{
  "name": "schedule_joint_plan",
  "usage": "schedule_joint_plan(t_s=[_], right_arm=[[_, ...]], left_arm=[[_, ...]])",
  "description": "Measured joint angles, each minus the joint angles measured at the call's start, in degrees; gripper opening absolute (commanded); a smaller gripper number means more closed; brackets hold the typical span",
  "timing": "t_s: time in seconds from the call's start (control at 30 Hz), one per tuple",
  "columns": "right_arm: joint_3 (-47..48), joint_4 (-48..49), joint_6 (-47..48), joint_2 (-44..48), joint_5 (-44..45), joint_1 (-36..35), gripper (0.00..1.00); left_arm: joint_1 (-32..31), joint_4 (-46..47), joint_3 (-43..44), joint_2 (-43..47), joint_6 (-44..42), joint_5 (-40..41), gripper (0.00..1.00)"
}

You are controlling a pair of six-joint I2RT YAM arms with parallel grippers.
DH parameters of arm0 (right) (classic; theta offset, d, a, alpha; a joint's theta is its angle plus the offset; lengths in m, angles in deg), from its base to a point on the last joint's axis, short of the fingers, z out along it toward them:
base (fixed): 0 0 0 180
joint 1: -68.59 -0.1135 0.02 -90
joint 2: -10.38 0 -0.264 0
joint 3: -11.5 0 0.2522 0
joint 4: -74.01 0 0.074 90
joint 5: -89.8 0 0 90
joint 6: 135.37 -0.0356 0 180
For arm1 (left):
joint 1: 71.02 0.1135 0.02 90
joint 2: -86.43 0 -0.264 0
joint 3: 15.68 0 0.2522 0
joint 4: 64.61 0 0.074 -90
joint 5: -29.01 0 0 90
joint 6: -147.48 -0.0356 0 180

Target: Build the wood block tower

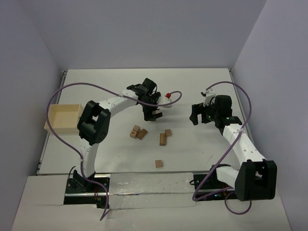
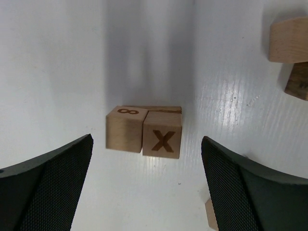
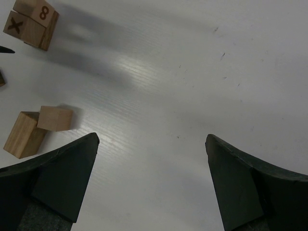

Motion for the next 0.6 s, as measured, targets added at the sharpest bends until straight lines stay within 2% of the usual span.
schedule_joint_plan(t_s=[0.17, 0.33, 0.47, 0.6], right_arm=[[0.4, -0.3, -2.4, 0.7, 0.3, 0.0, 1.0], [6.0, -2.8, -7.4, 1.3, 2.3, -1.6, 1.0], [13.1, -4.9, -8.6, 1.3, 4.2, -6.9, 1.0], [19.0, -6.8, -4.0, 0.2, 2.9, -12.3, 1.0]], left_arm=[[0.0, -0.6, 0.5, 8.0, 2.8, 0.8, 0.99], [2.3, 2.5, -1.9, 24.5, 9.8, 0.9, 0.99], [9.4, 6.5, -4.9, 35.9, 19.6, -1.5, 0.99], [18.3, 6.6, -10.3, 41.5, 26.6, -5.3, 0.99]])
